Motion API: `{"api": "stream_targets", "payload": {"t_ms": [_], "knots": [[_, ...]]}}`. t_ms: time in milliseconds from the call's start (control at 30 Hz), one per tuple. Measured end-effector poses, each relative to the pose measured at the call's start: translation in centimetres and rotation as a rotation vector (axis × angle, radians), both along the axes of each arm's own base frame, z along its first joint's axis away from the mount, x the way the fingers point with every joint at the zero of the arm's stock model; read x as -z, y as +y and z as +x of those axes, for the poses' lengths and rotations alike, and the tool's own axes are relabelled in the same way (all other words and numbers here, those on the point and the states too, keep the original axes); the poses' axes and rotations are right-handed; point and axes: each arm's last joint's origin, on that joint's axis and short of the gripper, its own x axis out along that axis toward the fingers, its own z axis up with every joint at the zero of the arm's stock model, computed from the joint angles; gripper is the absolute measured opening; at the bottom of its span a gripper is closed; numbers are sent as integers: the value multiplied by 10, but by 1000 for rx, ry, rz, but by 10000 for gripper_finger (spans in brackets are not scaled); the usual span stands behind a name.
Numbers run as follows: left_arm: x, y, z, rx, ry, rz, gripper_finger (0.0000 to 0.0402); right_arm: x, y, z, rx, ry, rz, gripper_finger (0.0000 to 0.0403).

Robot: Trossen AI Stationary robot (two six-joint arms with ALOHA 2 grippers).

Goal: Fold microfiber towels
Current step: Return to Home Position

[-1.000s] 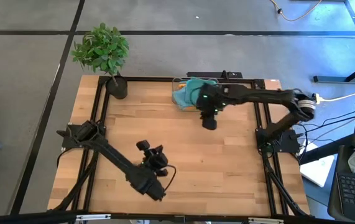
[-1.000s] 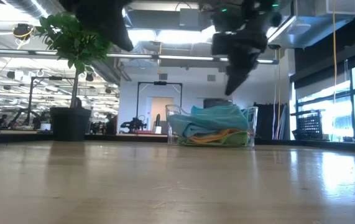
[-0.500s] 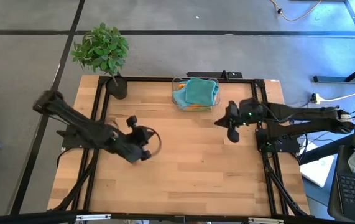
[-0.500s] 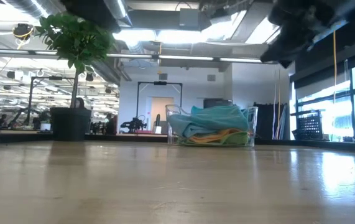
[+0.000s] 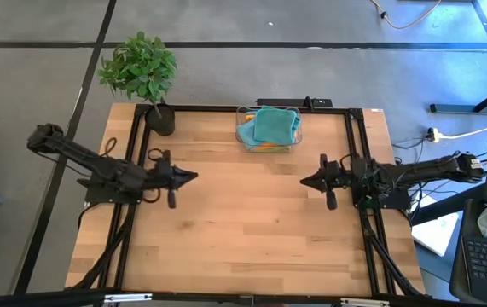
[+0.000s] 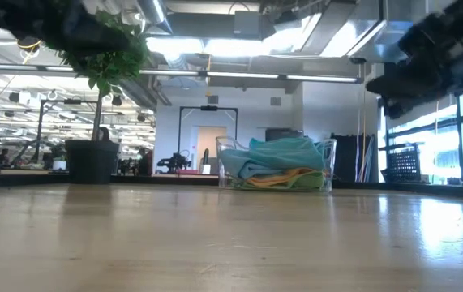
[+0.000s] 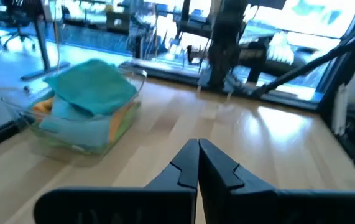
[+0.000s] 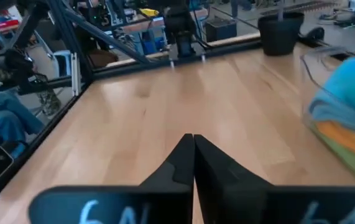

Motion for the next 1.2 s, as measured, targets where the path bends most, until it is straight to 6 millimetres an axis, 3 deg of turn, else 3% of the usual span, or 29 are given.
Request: {"api": "stream_targets", "payload": {"t_ms": [133, 400, 633, 833, 1067, 1200], "knots": [[9, 8, -23, 34, -83, 22, 0, 15, -1, -8, 12, -2, -6, 10], [45, 18, -54, 106, -245, 70, 0, 21, 1, -12, -64, 37, -119, 6], [50, 17, -54, 136, -202, 107, 0, 21, 3, -13, -165, 30, -176, 11], [41, 19, -54, 186, -280, 191, 0, 18, 1, -13, -143, -9, -224, 6], [42, 34, -50, 125, -263, 241, 0, 3, 4, -13, -223, -180, -277, 4], [44, 44, -49, 144, -253, 189, 0, 3, 0, -13, -193, -171, -300, 5]]}}
